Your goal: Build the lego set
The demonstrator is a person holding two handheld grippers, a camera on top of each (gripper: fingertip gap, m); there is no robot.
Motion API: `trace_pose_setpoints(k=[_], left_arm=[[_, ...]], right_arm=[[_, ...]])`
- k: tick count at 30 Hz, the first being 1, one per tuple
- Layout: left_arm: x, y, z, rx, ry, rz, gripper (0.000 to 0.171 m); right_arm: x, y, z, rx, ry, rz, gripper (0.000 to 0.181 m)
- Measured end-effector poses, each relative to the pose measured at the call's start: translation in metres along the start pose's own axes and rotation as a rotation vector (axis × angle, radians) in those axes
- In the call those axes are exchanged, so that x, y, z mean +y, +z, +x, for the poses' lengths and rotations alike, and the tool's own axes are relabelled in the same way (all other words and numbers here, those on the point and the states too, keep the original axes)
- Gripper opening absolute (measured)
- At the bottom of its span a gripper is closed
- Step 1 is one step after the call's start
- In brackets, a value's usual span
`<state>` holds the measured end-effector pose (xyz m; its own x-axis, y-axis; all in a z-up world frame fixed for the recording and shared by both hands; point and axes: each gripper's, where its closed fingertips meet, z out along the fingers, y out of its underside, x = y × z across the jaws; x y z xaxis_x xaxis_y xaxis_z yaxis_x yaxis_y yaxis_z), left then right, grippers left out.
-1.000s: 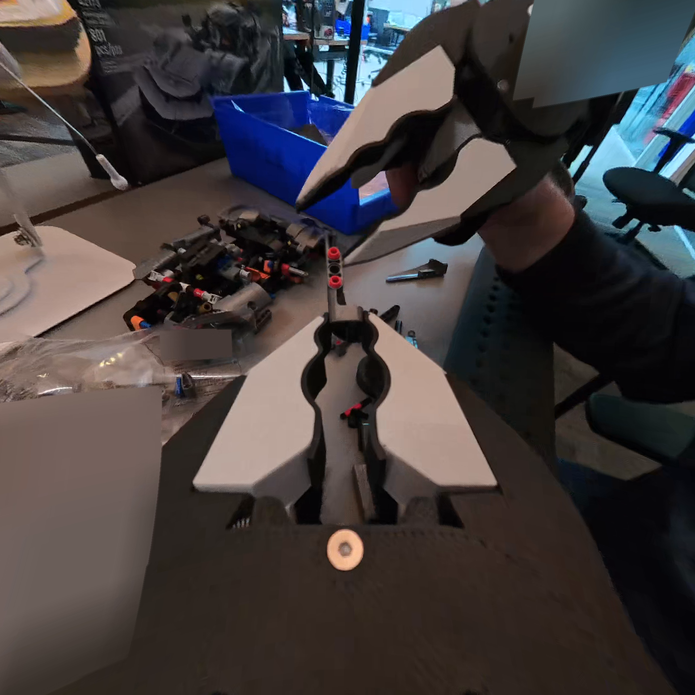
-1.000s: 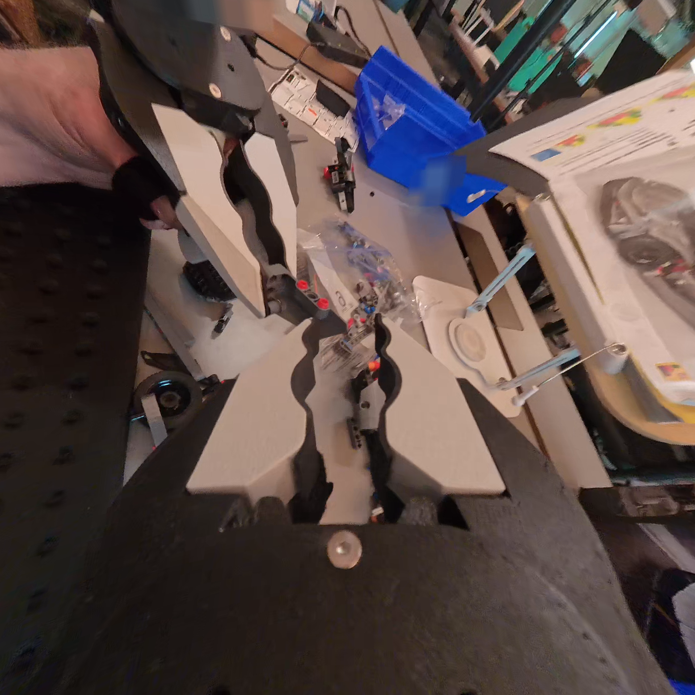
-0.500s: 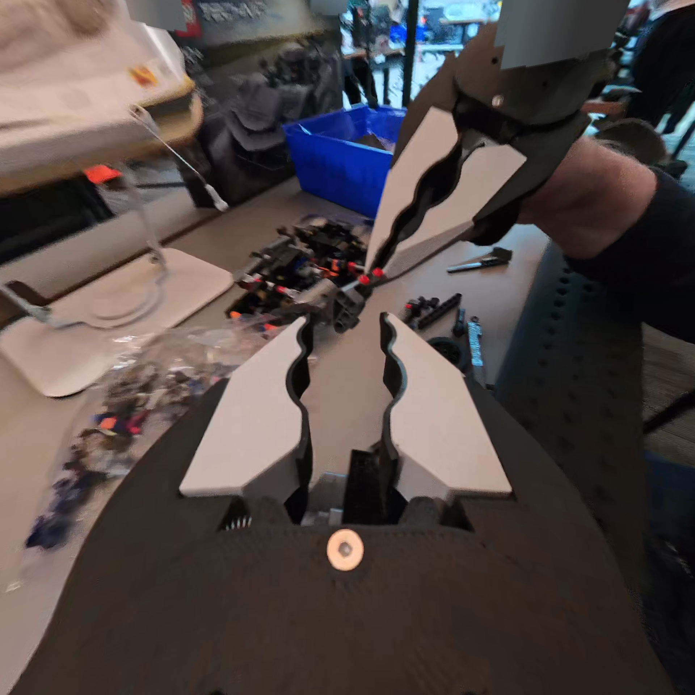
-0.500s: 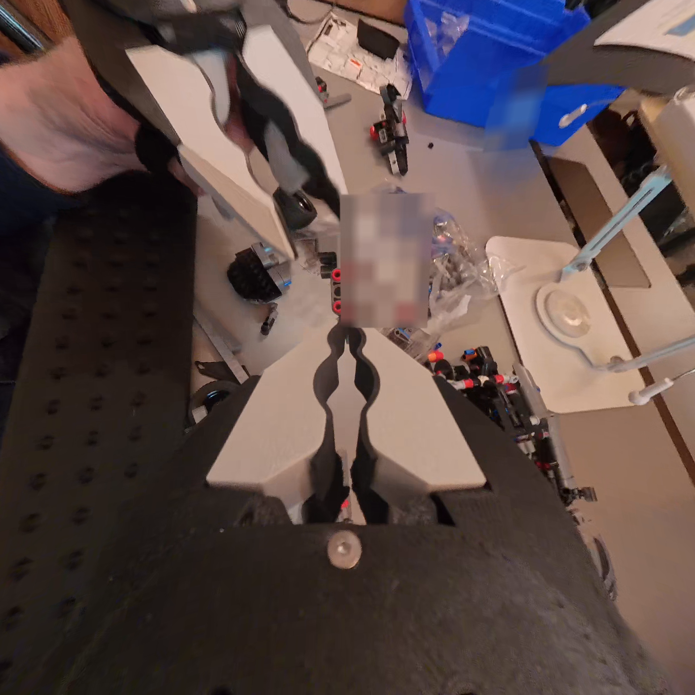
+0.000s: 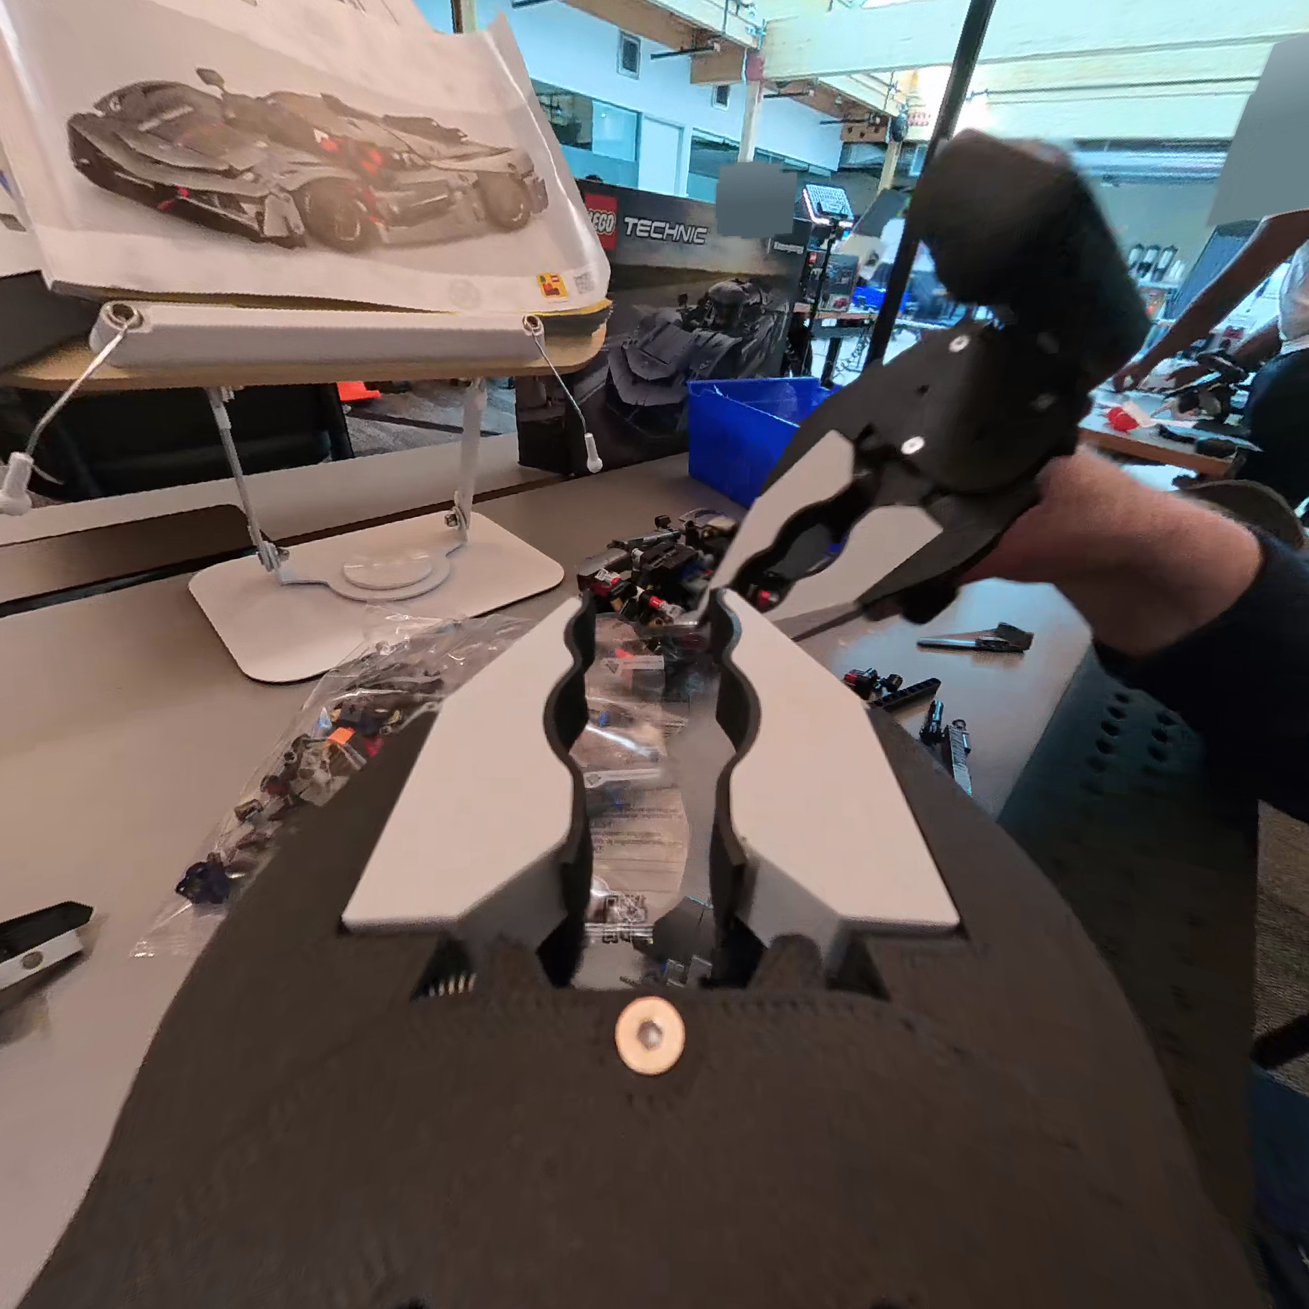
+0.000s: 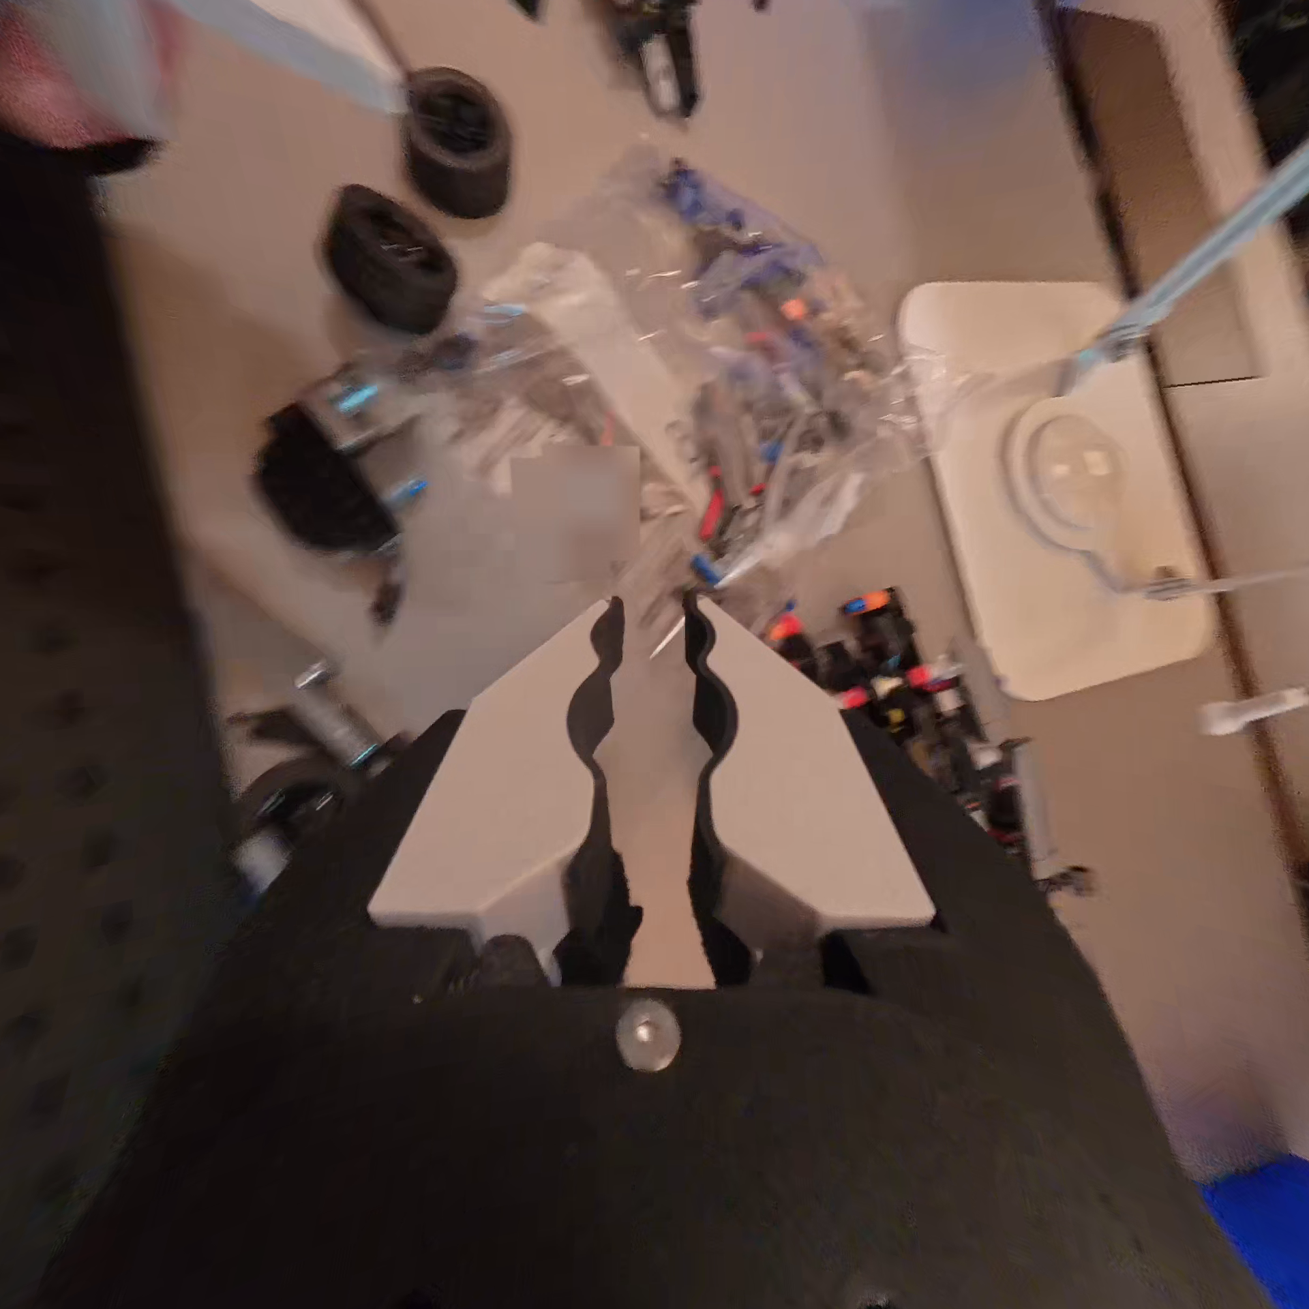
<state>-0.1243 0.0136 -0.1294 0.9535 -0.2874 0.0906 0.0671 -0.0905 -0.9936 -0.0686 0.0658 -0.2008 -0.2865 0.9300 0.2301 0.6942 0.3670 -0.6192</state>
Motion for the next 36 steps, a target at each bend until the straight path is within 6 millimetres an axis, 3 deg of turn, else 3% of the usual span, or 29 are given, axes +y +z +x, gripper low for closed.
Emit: trace_pose_setpoints(k=[3,8,11,17,23,26,28,31,33,36], left_arm=[[0.002,0.003,0.003,0.007,0.000,-0.010,0.027],[0.008,0.008,0.006,0.010,0.011,-0.047,0.025],[0.008,0.007,0.005,0.008,0.003,-0.044,0.024],[0.009,0.008,0.006,0.022,-0.007,-0.045,0.024],[0.015,0.012,0.012,0.028,0.047,-0.086,0.024],[0.008,0.010,0.008,-0.009,0.055,-0.053,0.023],[0.005,0.007,0.003,-0.034,0.043,-0.030,0.023],[0.001,0.003,-0.002,-0.048,0.024,-0.001,0.022],[0.001,0.001,-0.006,-0.065,0.019,0.001,0.023],[-0.002,-0.003,-0.009,-0.068,0.001,0.026,0.023]], right_arm=[[0.030,-0.009,-0.031,-0.164,0.014,-0.094,0.019],[0.063,0.005,-0.070,-0.314,-0.034,-0.235,0.019],[0.075,0.012,-0.078,-0.372,-0.014,-0.304,0.016],[0.077,0.017,-0.074,-0.338,-0.017,-0.317,0.002],[0.054,0.005,-0.060,-0.316,0.029,-0.136,0.001],[0.037,0.006,-0.052,-0.275,0.023,-0.078,0.001],[0.014,0.012,-0.037,-0.197,0.008,-0.027,0.001],[-0.018,0.032,0.001,-0.002,-0.029,0.017,0.003],[-0.015,0.044,0.013,0.044,-0.038,-0.058,0.020],[-0.019,0.031,0.011,0.027,-0.025,-0.009,0.013]])
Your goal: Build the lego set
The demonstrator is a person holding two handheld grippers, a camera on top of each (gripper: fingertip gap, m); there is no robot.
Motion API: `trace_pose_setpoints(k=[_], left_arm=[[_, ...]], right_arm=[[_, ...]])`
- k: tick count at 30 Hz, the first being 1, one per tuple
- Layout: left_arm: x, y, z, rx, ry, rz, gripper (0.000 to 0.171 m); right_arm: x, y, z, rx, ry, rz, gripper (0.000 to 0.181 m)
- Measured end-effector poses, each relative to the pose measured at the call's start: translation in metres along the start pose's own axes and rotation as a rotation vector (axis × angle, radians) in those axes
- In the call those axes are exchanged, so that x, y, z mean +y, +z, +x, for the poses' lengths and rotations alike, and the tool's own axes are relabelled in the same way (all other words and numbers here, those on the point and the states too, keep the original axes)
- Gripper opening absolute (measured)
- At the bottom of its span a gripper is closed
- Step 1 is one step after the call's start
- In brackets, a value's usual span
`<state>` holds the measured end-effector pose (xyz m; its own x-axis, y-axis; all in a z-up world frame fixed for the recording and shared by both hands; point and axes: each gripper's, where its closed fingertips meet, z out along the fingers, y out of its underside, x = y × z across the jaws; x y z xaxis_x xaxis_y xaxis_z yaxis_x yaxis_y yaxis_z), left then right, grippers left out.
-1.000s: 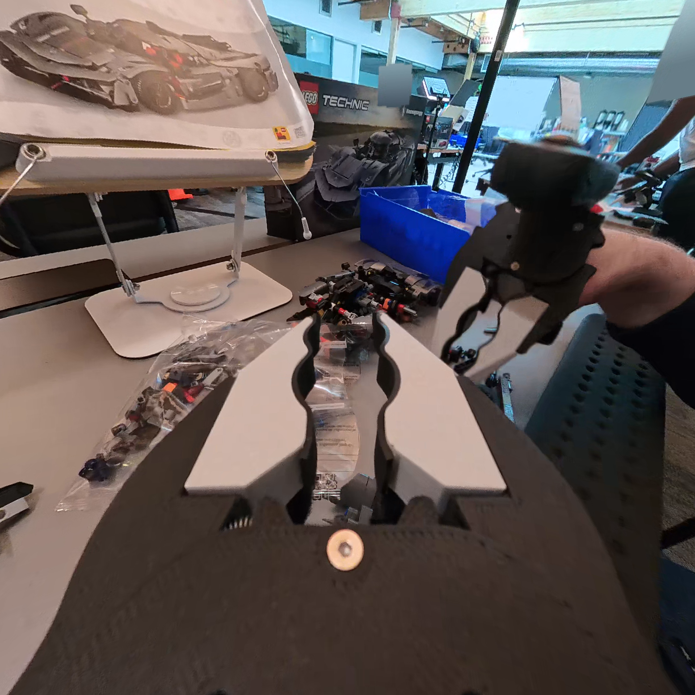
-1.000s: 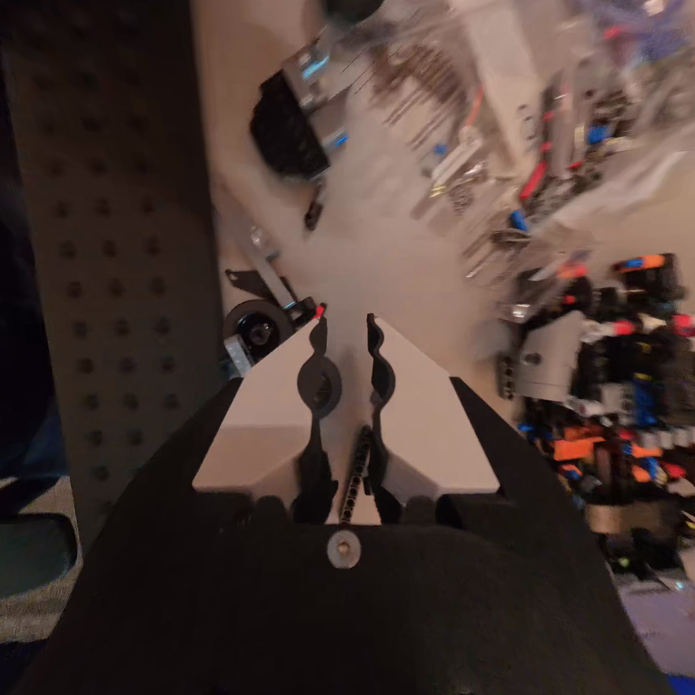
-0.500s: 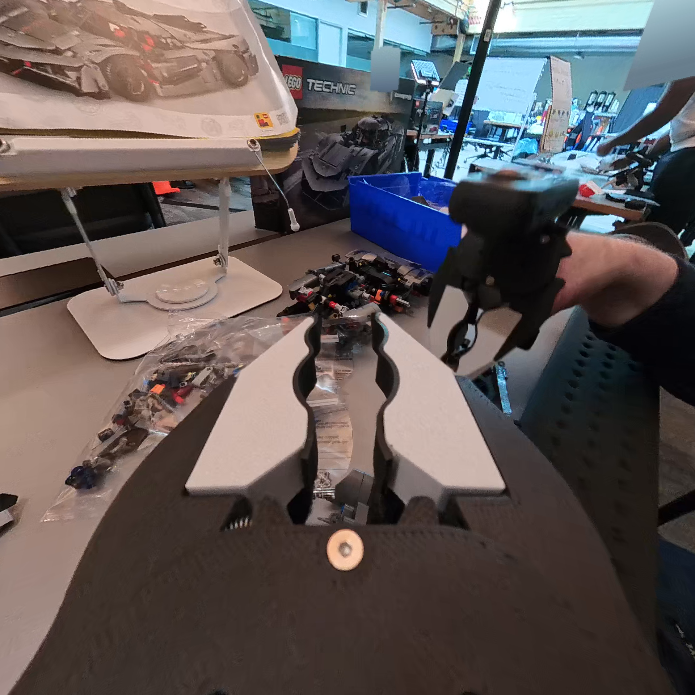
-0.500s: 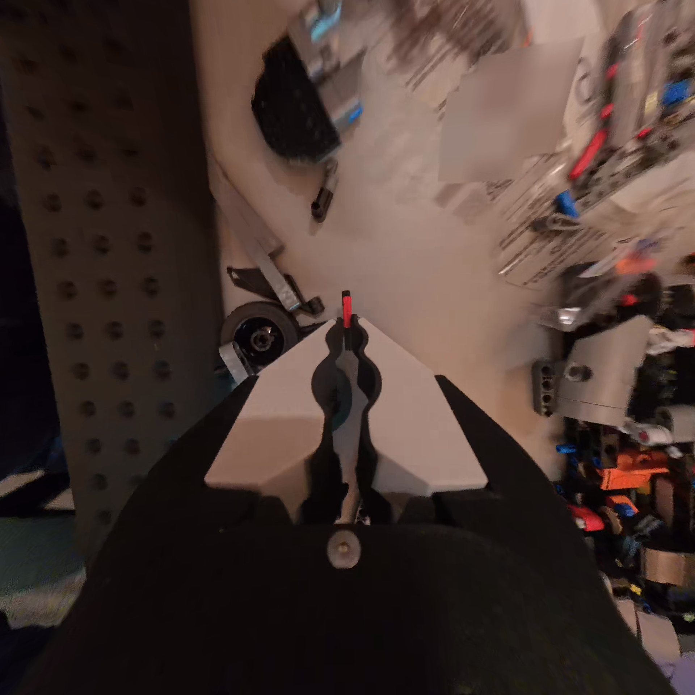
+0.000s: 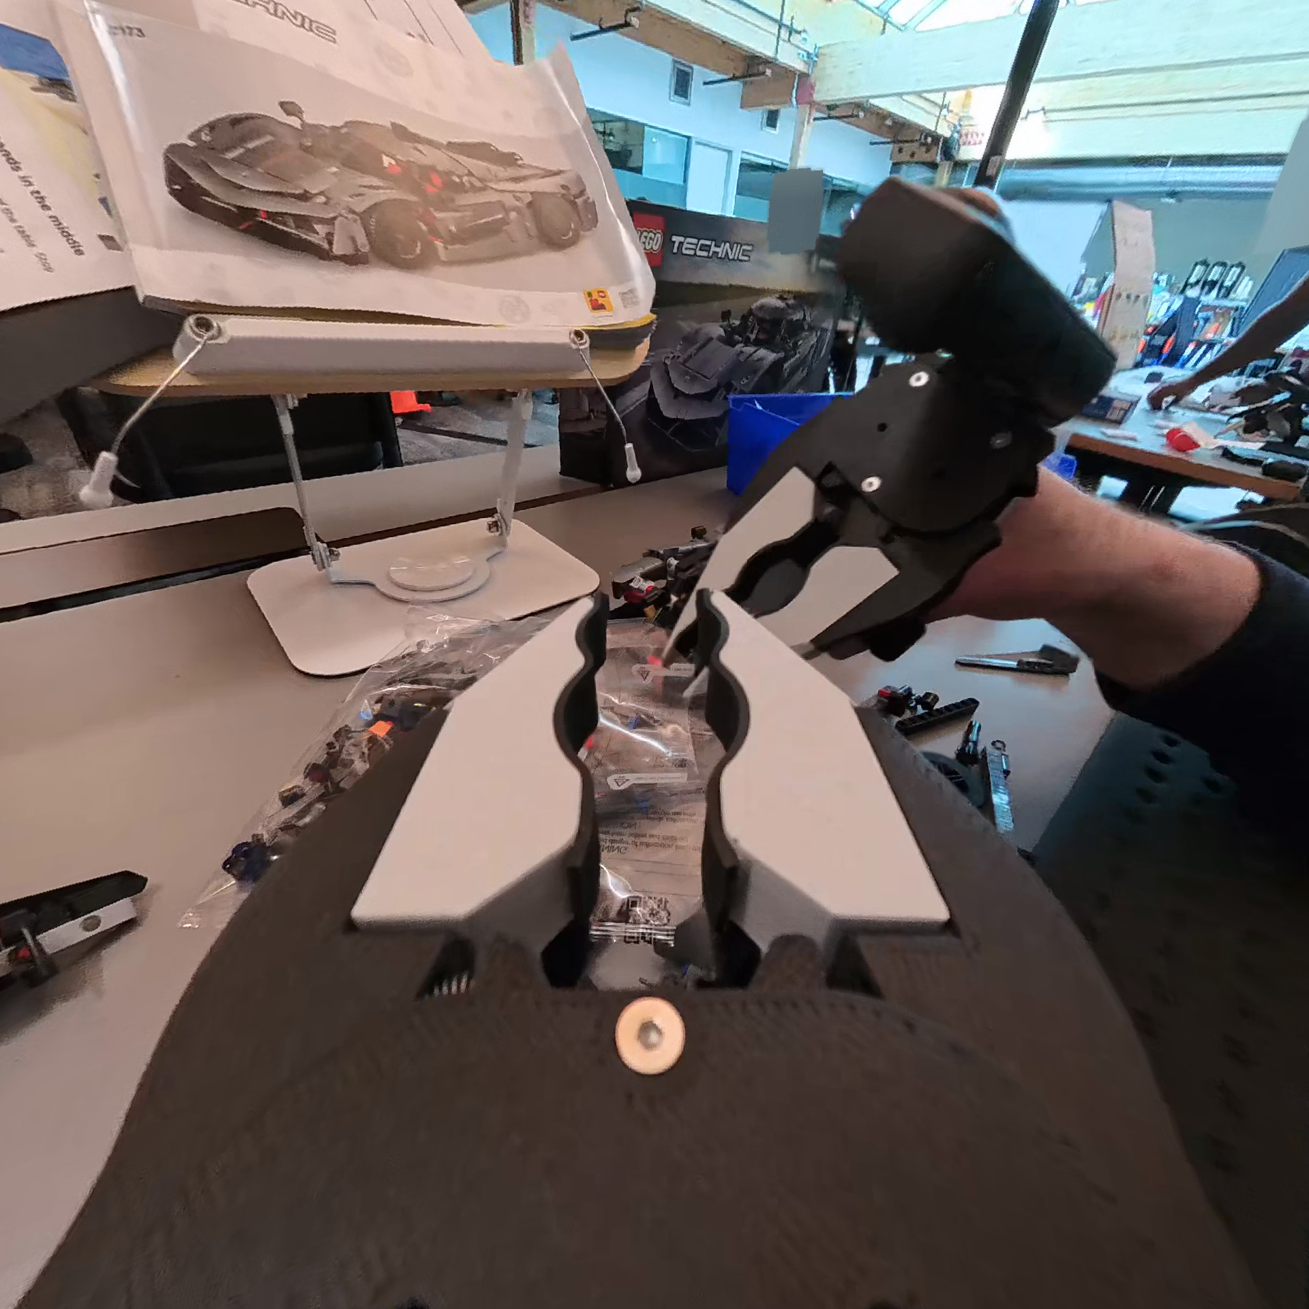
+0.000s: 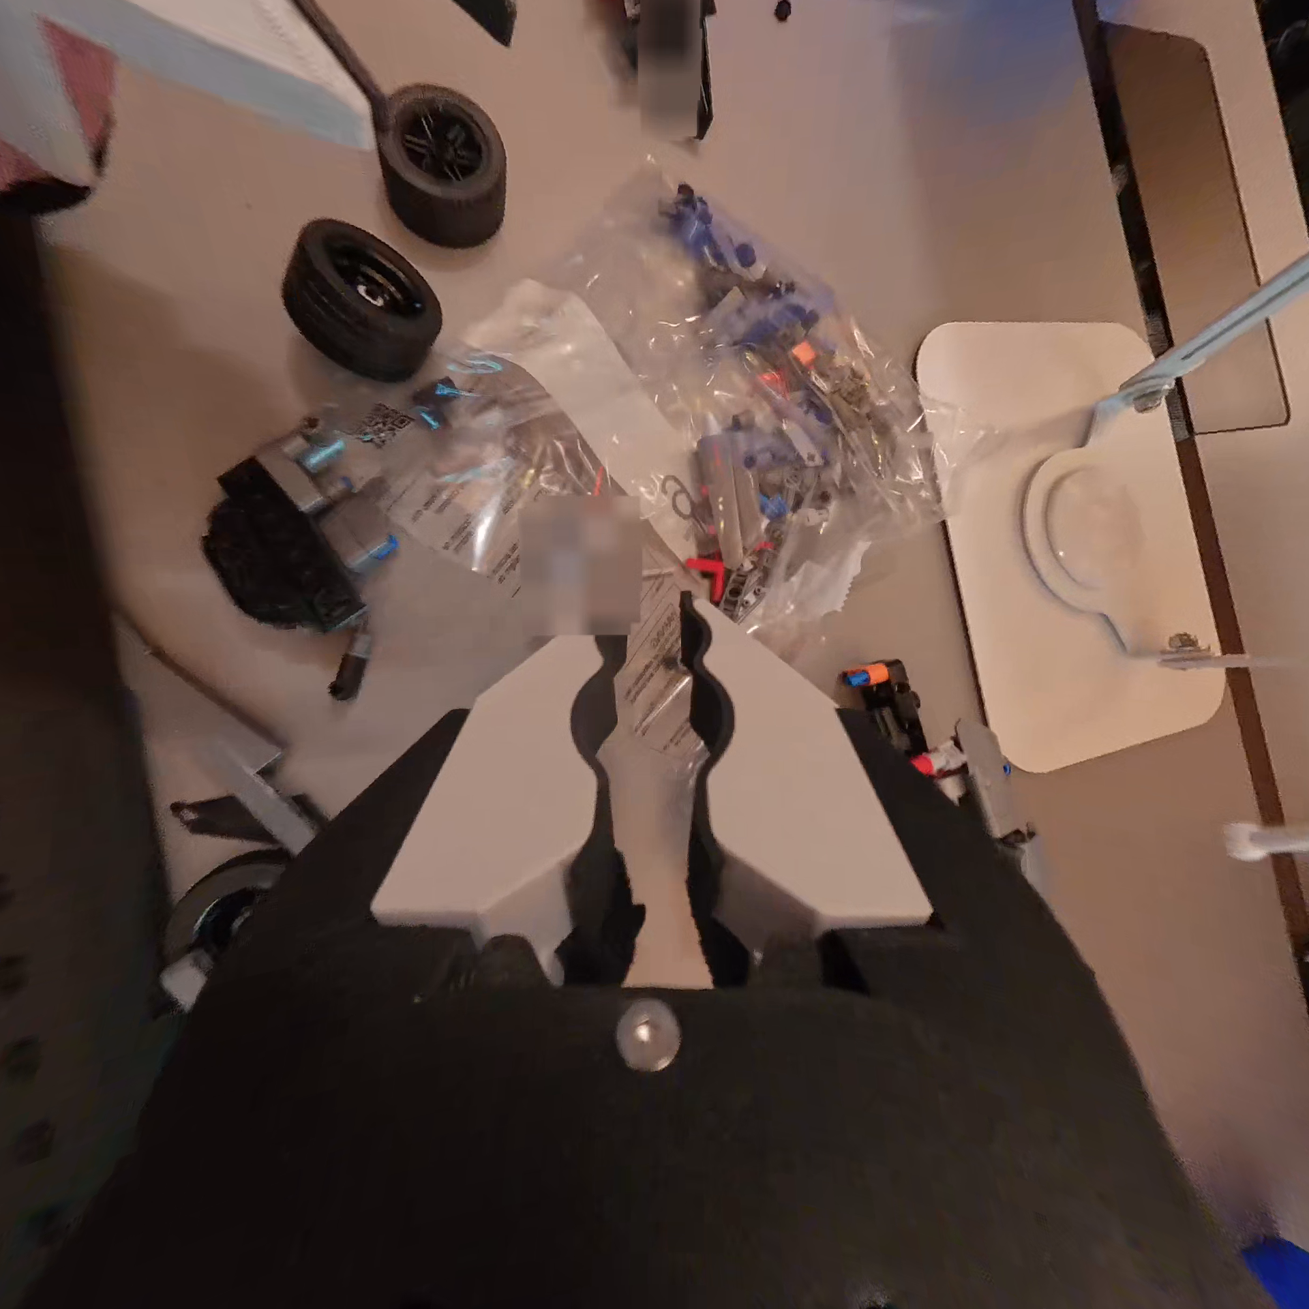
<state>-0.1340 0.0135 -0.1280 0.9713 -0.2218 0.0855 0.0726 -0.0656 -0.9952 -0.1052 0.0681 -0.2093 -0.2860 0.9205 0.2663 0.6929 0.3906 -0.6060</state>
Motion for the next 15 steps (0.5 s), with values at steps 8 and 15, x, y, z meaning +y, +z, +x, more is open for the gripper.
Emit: trace_pose_setpoints(k=[8,15], left_arm=[[0.001,0.004,0.006,0.029,-0.014,-0.006,0.023],[0.000,0.003,0.005,0.034,-0.032,0.004,0.023]], right_arm=[[0.072,-0.027,-0.070,-0.332,-0.154,-0.208,0.013],[0.091,-0.020,-0.093,-0.429,-0.309,-0.264,0.011]])
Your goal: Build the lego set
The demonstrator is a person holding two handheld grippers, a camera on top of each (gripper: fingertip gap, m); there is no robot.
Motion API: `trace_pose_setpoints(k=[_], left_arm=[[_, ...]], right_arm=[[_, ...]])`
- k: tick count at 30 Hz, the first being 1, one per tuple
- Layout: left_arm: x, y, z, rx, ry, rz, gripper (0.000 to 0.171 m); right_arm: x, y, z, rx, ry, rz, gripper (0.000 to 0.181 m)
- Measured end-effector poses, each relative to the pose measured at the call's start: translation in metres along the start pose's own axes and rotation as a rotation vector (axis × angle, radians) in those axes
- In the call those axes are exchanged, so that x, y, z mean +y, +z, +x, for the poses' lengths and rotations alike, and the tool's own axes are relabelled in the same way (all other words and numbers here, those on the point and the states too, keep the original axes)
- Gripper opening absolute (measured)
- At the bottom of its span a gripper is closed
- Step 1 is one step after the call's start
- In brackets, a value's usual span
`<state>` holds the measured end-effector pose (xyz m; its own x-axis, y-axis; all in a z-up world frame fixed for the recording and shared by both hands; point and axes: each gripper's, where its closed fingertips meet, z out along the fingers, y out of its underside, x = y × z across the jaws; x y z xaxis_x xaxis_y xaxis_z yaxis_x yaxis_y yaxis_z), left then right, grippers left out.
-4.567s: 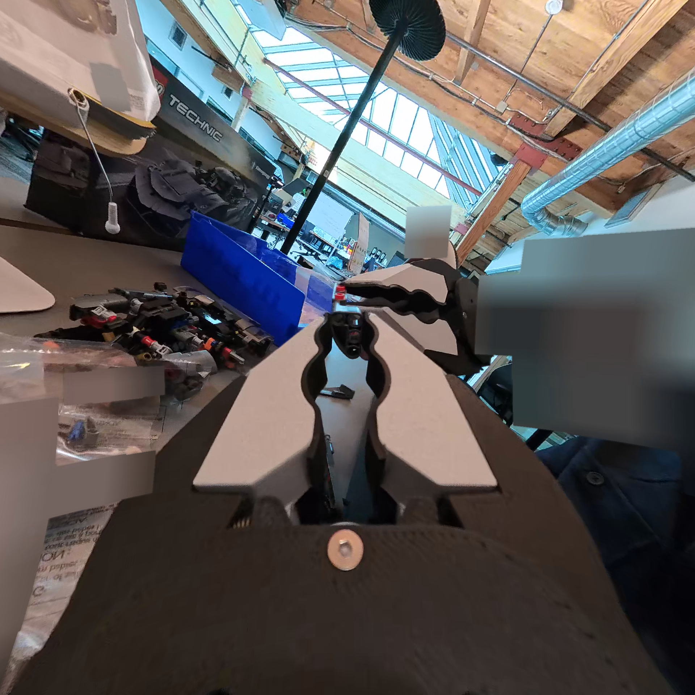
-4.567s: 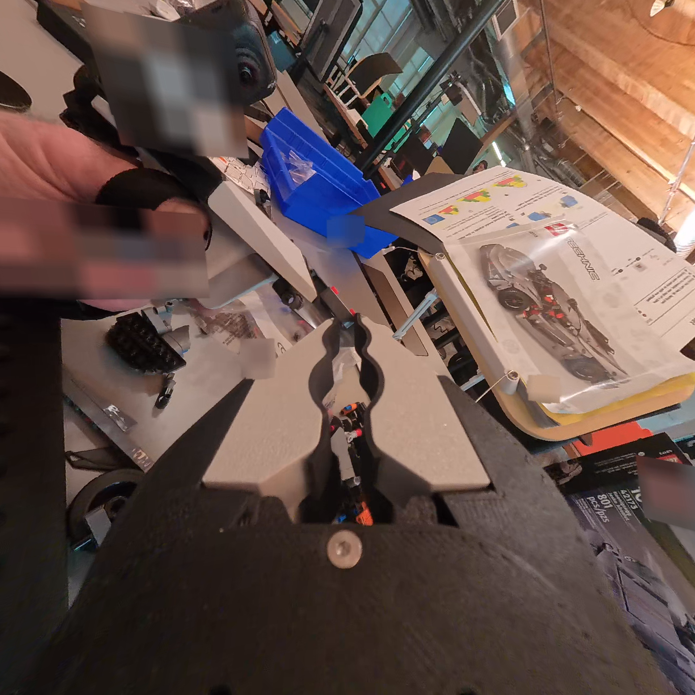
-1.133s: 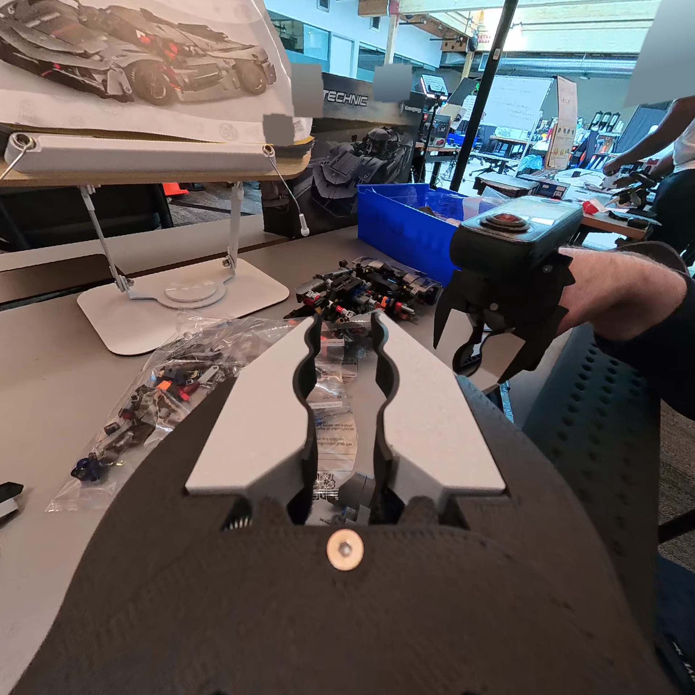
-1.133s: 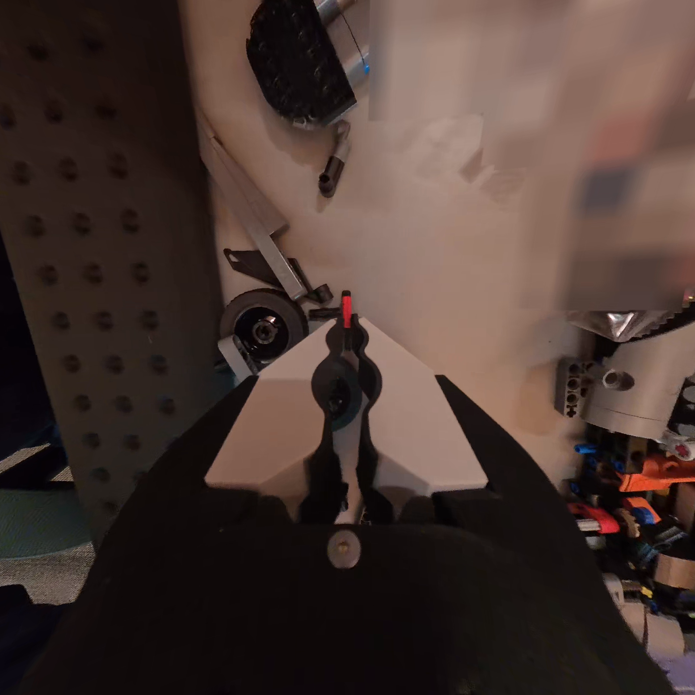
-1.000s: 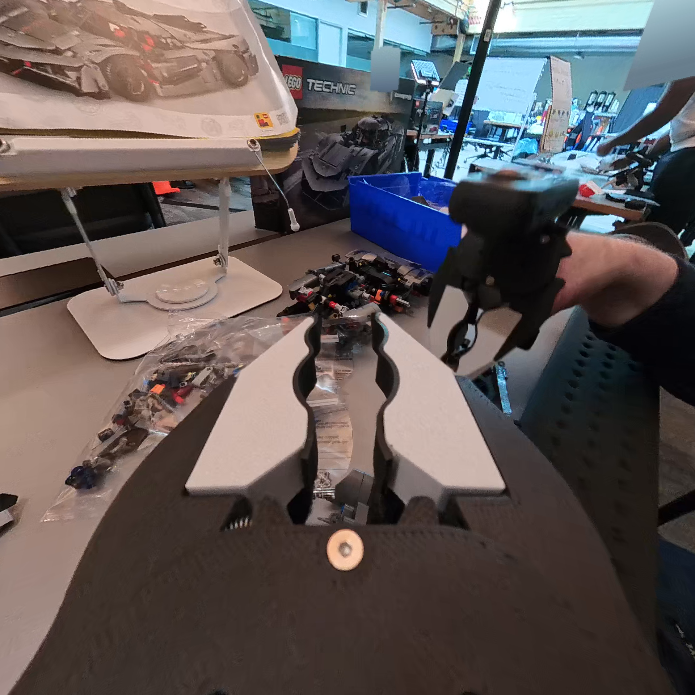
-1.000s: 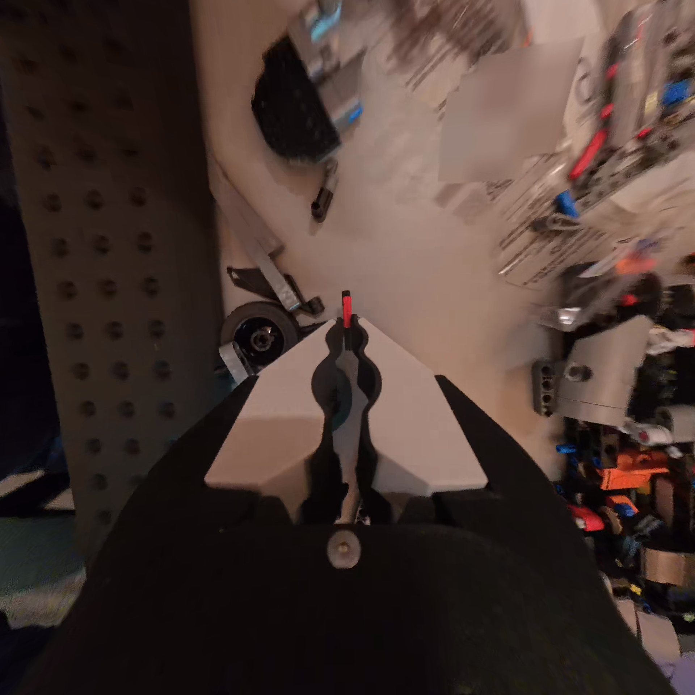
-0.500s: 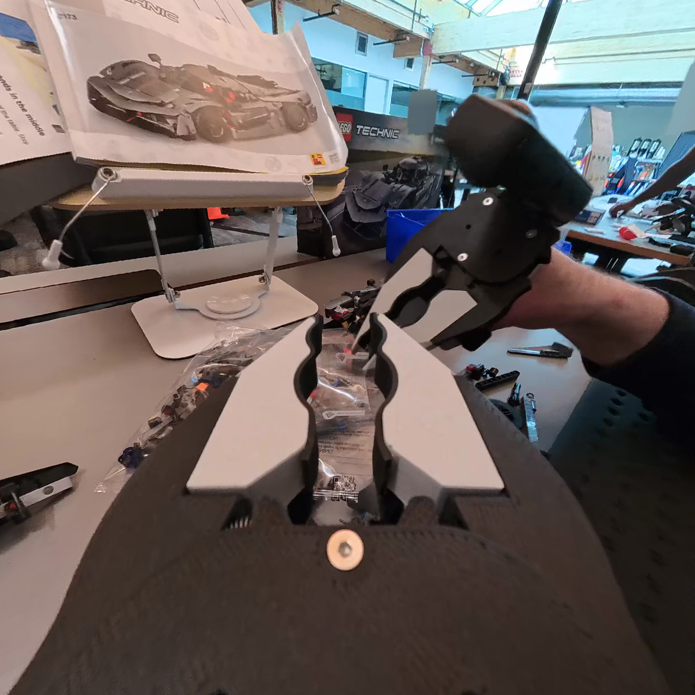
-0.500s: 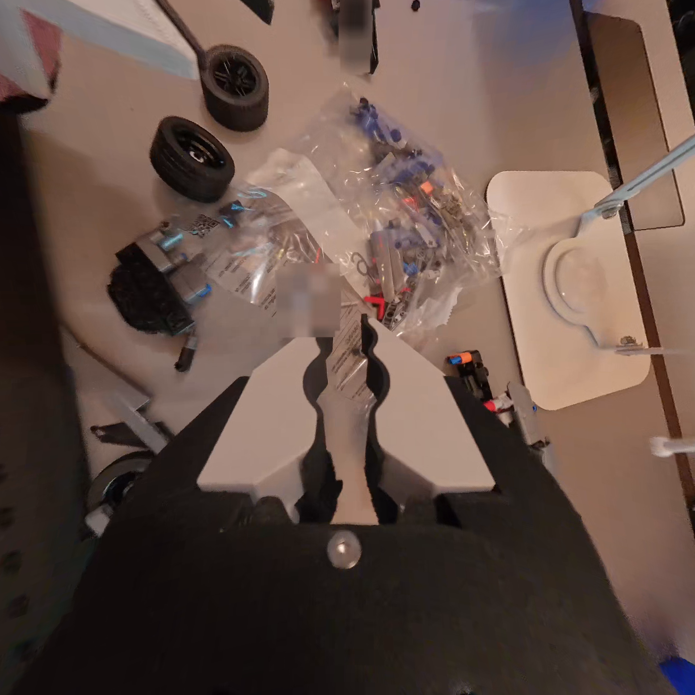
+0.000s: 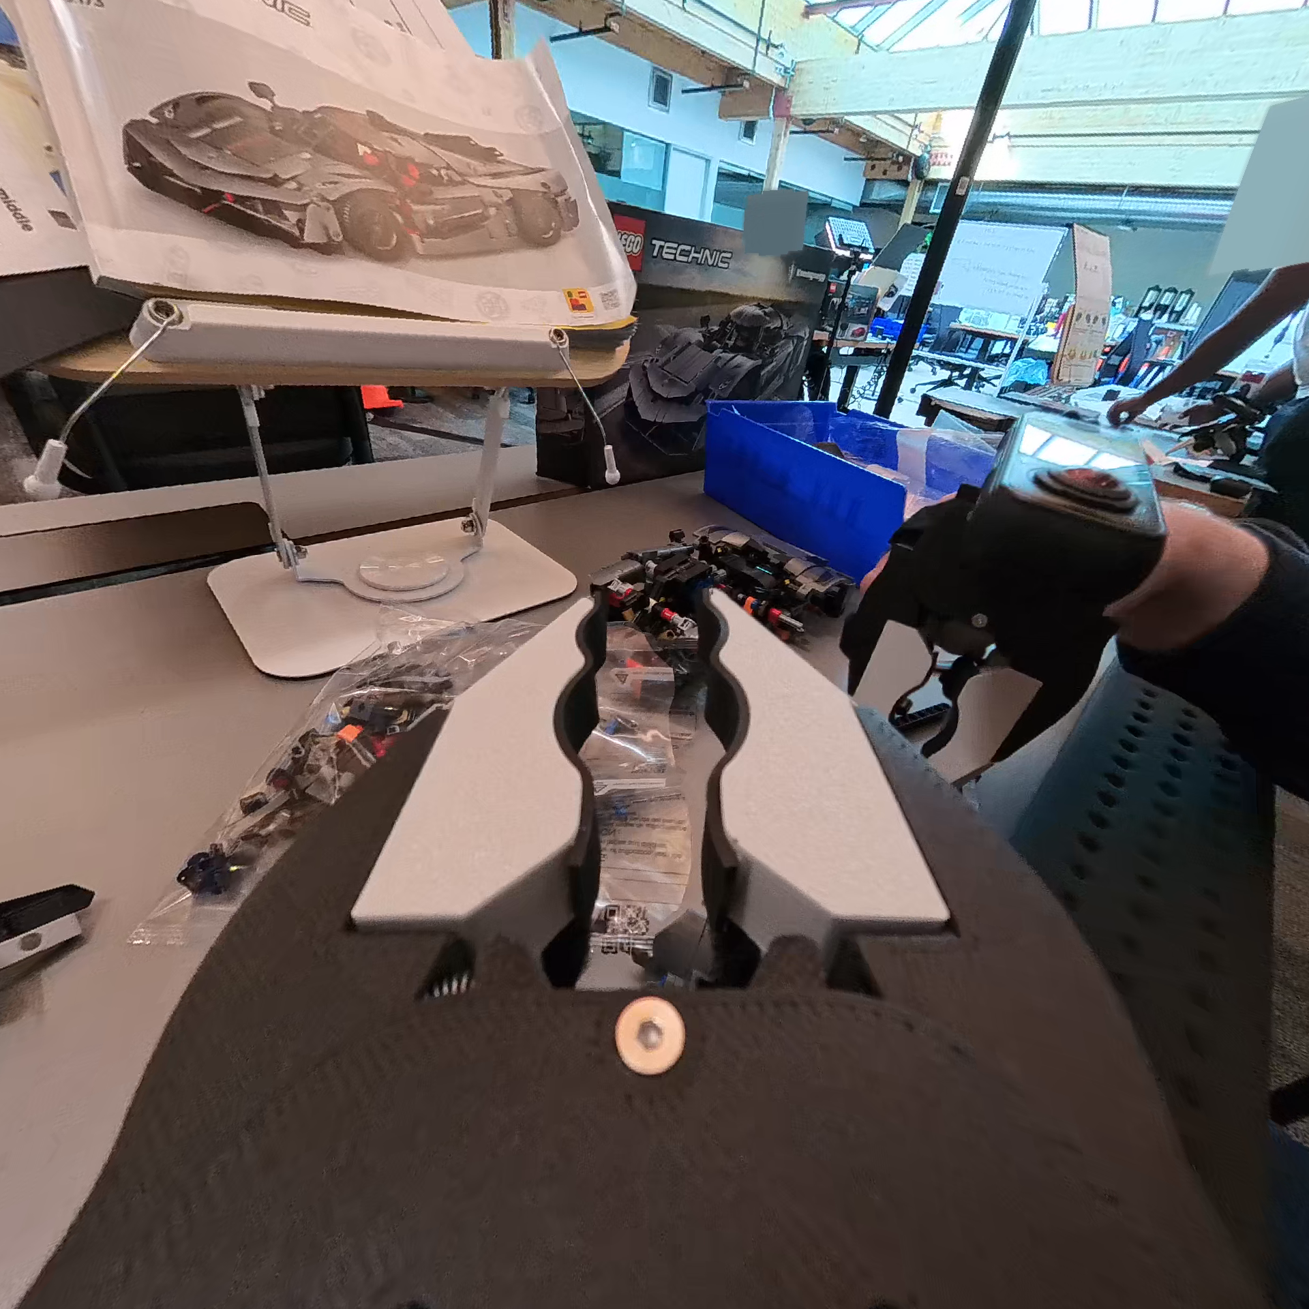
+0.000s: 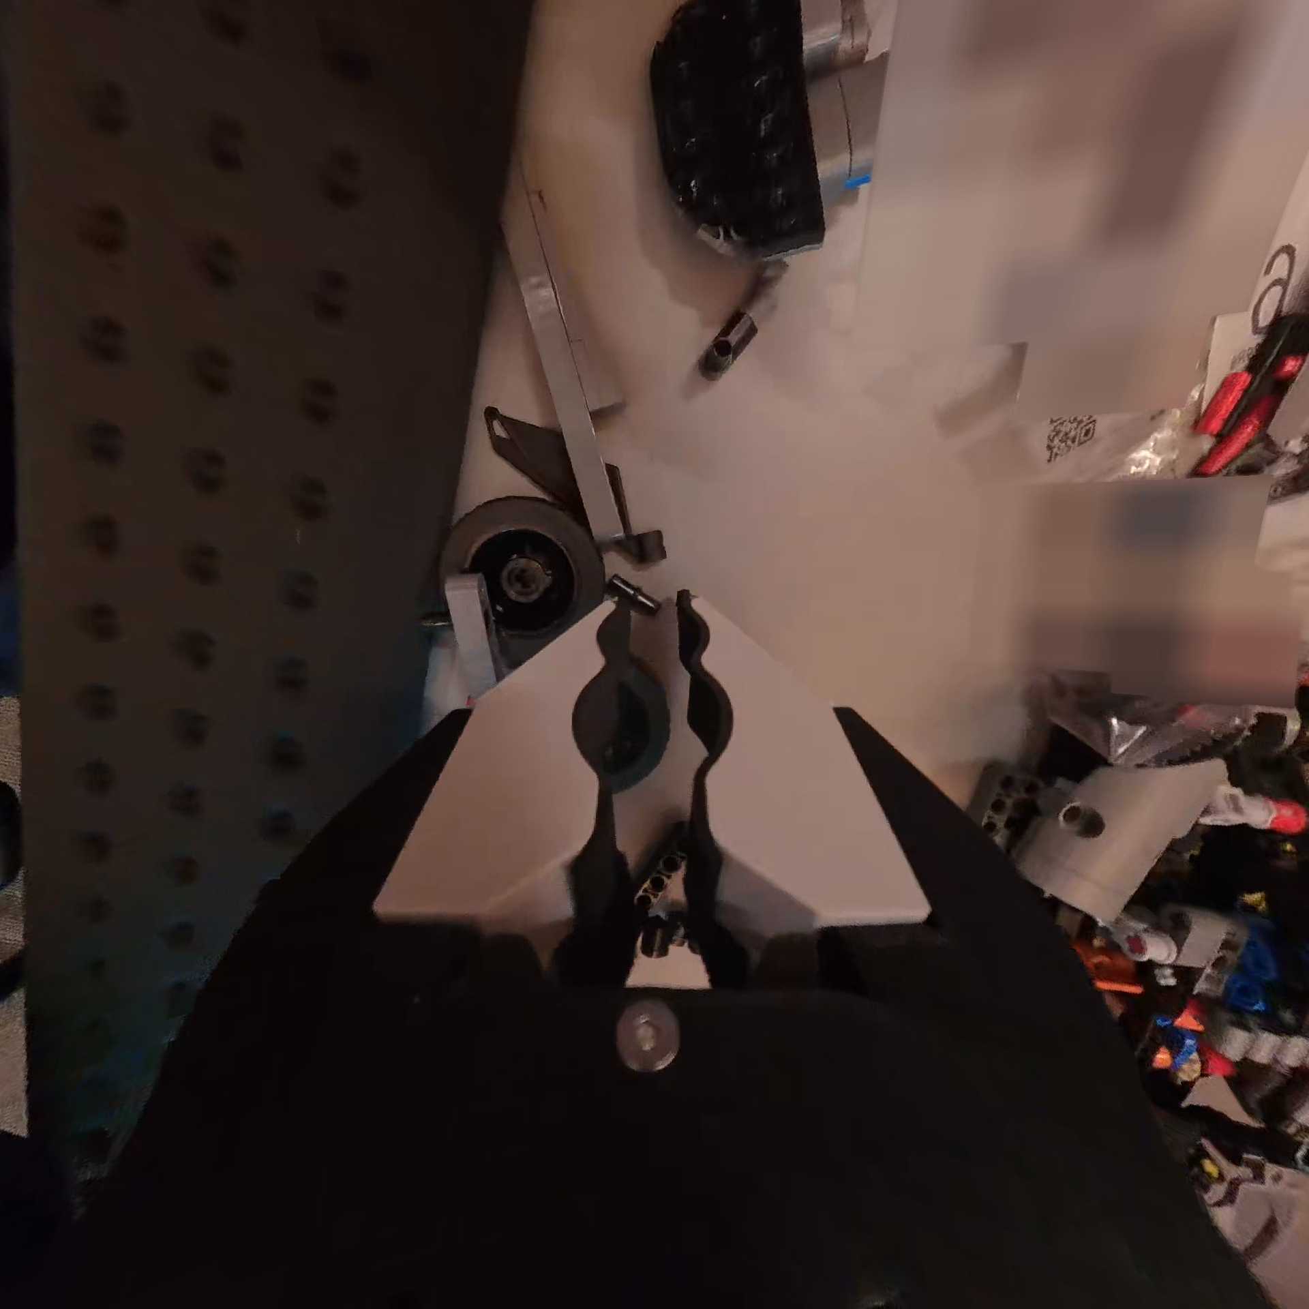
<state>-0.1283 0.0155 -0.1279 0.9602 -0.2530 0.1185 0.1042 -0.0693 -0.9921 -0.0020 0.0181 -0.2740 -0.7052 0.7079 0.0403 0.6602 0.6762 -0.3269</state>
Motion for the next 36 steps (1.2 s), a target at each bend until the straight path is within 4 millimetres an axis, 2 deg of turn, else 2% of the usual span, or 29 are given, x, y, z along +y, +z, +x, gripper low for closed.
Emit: trace_pose_setpoints(k=[3,7,11,13,15,17,21,24,31,36], left_arm=[[0.000,0.001,0.001,0.004,0.003,-0.005,0.023],[0.000,0.002,0.002,0.006,0.012,-0.007,0.023],[-0.002,0.000,-0.001,-0.011,0.011,0.008,0.023],[-0.003,0.000,-0.002,-0.010,0.002,0.017,0.022],[-0.004,0.000,-0.002,-0.012,0.003,0.019,0.023],[-0.003,-0.001,-0.003,-0.012,0.005,0.017,0.023],[-0.004,0.000,0.000,0.007,-0.012,0.024,0.022],[-0.004,0.000,0.000,0.007,-0.006,0.022,0.022],[-0.003,0.000,-0.001,0.006,-0.011,0.022,0.022],[-0.005,-0.001,-0.001,0.004,-0.014,0.031,0.022]], right_arm=[[-0.001,0.002,-0.004,-0.026,-0.027,-0.002,0.002],[0.000,0.001,-0.004,-0.054,-0.024,0.016,0.000],[-0.008,-0.013,0.009,0.006,0.005,0.086,0.000],[-0.016,-0.019,0.026,0.074,0.026,0.115,0.000],[-0.018,-0.022,0.030,0.071,0.035,0.107,0.000],[-0.020,-0.025,0.025,0.048,0.003,0.123,0.000],[-0.004,-0.014,0.004,-0.046,-0.053,0.031,0.013],[-0.001,-0.006,-0.005,-0.086,-0.073,0.013,0.008],[0.003,0.003,-0.005,-0.102,-0.045,-0.009,0.001],[-0.005,-0.008,0.005,-0.047,-0.037,0.055,0.001]])
